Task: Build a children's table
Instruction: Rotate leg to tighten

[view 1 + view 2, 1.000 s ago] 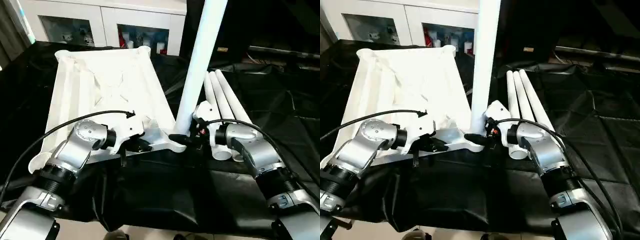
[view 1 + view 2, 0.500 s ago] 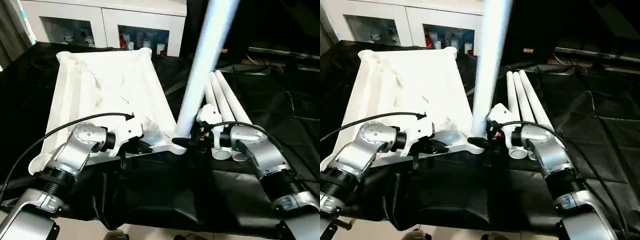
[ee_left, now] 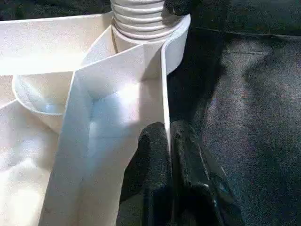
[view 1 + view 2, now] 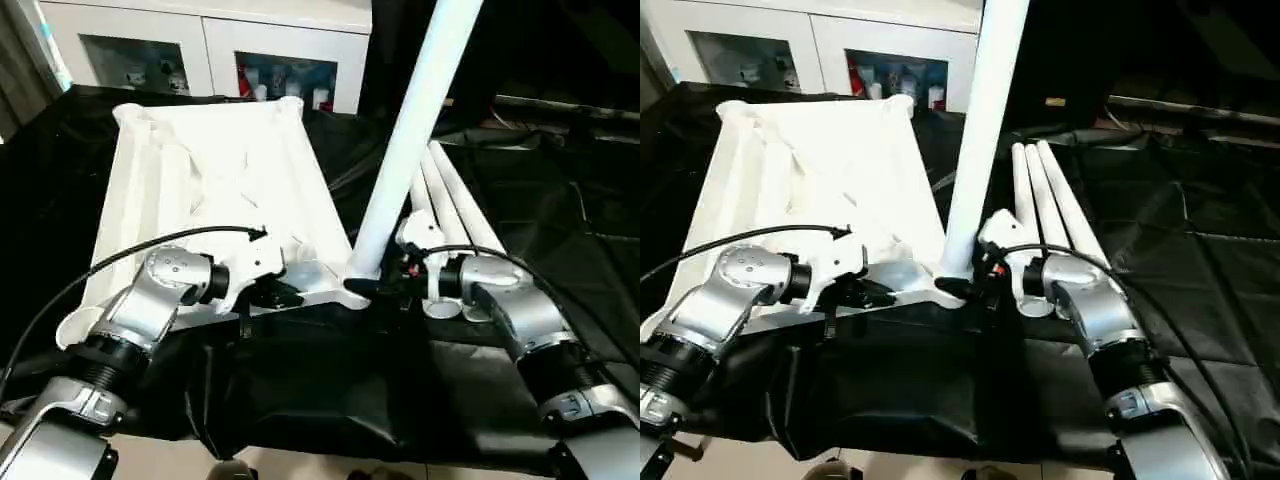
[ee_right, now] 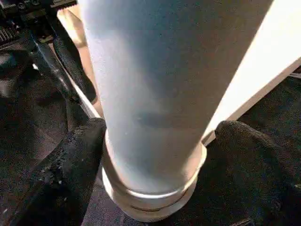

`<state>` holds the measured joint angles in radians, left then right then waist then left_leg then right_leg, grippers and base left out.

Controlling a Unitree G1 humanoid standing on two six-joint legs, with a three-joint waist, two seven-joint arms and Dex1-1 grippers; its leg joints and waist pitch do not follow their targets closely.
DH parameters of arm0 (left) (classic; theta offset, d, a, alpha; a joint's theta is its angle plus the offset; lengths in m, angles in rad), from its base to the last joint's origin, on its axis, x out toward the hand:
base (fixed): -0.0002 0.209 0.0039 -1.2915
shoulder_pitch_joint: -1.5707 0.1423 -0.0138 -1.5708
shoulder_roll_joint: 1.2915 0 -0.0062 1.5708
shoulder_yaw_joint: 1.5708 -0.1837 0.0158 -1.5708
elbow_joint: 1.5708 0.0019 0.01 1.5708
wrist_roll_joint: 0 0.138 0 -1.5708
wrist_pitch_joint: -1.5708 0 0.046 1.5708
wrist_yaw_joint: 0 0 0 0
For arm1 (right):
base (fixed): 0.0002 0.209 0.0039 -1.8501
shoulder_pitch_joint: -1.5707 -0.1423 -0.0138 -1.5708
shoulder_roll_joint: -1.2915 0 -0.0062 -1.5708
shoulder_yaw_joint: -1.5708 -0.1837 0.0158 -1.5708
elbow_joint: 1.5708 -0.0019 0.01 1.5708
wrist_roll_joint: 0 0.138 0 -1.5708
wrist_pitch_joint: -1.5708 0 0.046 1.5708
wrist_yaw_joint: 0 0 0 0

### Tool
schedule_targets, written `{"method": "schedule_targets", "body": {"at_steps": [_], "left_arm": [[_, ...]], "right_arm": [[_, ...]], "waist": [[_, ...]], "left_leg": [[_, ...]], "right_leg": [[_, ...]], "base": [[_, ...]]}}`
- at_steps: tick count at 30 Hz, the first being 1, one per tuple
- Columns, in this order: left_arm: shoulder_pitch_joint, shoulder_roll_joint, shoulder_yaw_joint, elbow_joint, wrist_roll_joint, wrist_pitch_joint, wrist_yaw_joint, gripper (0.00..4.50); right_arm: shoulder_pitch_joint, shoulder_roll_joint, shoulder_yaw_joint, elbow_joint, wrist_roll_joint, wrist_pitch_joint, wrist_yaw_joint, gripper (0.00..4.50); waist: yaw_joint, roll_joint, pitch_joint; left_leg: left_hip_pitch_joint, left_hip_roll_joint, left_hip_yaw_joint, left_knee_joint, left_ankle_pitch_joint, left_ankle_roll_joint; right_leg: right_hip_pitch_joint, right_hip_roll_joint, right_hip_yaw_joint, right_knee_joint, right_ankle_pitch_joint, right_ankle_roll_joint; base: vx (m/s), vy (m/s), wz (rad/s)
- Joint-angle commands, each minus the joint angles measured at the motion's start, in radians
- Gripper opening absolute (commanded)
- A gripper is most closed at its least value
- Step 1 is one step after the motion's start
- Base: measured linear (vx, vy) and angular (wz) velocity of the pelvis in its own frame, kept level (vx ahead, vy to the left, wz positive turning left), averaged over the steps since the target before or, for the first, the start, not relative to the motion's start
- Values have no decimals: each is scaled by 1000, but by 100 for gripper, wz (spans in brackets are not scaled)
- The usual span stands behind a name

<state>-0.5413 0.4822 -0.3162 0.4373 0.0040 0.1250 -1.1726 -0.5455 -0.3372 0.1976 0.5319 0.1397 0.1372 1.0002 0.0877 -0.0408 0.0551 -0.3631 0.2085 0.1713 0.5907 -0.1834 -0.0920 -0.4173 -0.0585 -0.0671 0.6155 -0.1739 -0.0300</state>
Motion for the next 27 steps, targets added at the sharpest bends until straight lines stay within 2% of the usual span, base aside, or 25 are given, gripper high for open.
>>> {"method": "schedule_targets", "body": {"at_steps": [1, 7, 16, 18, 24, 25, 27], "left_arm": [[-3, 3, -11, -3, -6, -17, -34, 0], [-6, 5, -11, 3, -4, -20, -36, 0], [-10, 6, -13, 9, -2, -19, -38, 0], [-7, 6, -12, 7, -3, -18, -38, 0], [-3, 4, -8, 6, -5, -11, -31, 0], [-3, 3, -7, 8, -2, -6, -24, 0], [-5, -3, -5, 18, 8, 6, 3, 0]], "right_arm": [[11, -7, -24, 15, 4, -6, -8, 405], [4, 14, -26, 30, 13, -3, -6, 405], [3, 20, -32, 47, 20, -1, 0, 326], [3, 25, -35, 55, 21, -6, -2, 296], [13, 39, -33, 57, 19, -9, -11, 278], [14, 43, -36, 63, 20, -9, -21, 277], [12, 60, -52, 89, 19, -9, -67, 277]], "waist": [[0, 7, -73], [0, 9, -74], [0, 8, -72], [0, 8, -71], [1, 9, -71], [0, 5, -71], [-1, 7, -69]], "left_leg": [[7, 21, 1, -60, -125, 35], [8, 21, 2, -60, -125, 33], [7, 21, 1, -60, -133, 32], [8, 21, 1, -61, -141, 29], [10, 21, 0, -62, -151, 22], [10, 21, 1, -63, -150, 22], [11, 21, 1, -64, -158, 21]], "right_leg": [[70, -72, 49, -57, -101, -213], [69, -71, 49, -56, -97, -218], [69, -72, 49, -57, -111, -214], [69, -73, 49, -58, -129, -211], [68, -73, 50, -60, -147, -206], [68, -73, 49, -61, -147, -205], [66, -73, 49, -62, -164, -203]], "base": [[0, 0, 0], [0, 0, 0], [0, 0, 0], [0, 0, 0], [0, 0, 0], [0, 0, 0], [0, 0, 0]]}}
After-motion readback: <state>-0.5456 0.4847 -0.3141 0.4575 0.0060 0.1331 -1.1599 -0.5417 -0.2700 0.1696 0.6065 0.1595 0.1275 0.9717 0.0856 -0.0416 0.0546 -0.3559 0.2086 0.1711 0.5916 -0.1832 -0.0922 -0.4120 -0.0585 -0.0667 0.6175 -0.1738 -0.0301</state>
